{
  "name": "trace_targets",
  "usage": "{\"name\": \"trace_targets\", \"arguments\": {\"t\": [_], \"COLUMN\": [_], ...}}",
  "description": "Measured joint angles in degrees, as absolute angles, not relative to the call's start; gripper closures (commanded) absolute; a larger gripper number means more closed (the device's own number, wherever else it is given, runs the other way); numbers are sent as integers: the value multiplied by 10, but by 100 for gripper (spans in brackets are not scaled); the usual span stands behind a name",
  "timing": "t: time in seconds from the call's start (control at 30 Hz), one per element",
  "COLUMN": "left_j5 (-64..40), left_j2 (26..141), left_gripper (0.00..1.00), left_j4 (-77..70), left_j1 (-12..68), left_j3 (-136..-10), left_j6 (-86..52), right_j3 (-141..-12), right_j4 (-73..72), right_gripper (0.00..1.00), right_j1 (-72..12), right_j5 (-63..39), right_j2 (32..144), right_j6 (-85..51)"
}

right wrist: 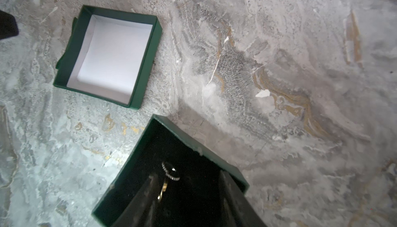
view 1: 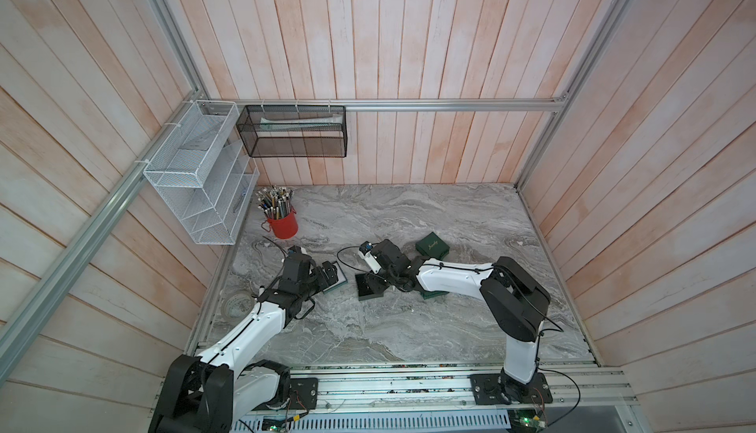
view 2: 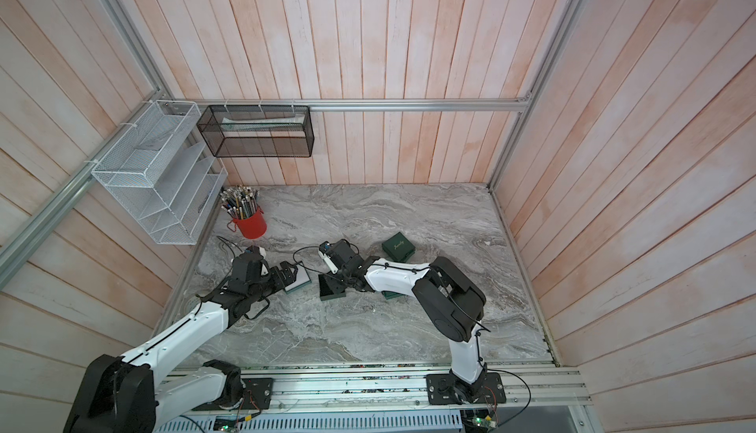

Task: Take the rings out of the lift-off lid box
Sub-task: Take out the ring from the jewelry box.

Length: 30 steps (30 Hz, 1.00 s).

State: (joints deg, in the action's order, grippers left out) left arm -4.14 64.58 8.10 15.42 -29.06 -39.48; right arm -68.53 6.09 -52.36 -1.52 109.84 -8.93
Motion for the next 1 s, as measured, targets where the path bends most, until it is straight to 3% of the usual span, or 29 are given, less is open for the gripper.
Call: {"name": "trace_targets", "arguments": {"t": [0.6,1.0], "left_j5": [-47,-60], "left_j2": [646,647], "left_gripper": [0,0], "left_j4": [76,65], "left_j1": [153,150], "left_j3": [-289,-281], "left_j6": [-395,-394], "right_j3": [-685,-688], "right_j4": [58,48], "right_gripper": [57,86], "right_j1": [-551,-552], "right_j5": [31,36], "right_j2": [1114,1118], "right_j6": [-55,-47]}}
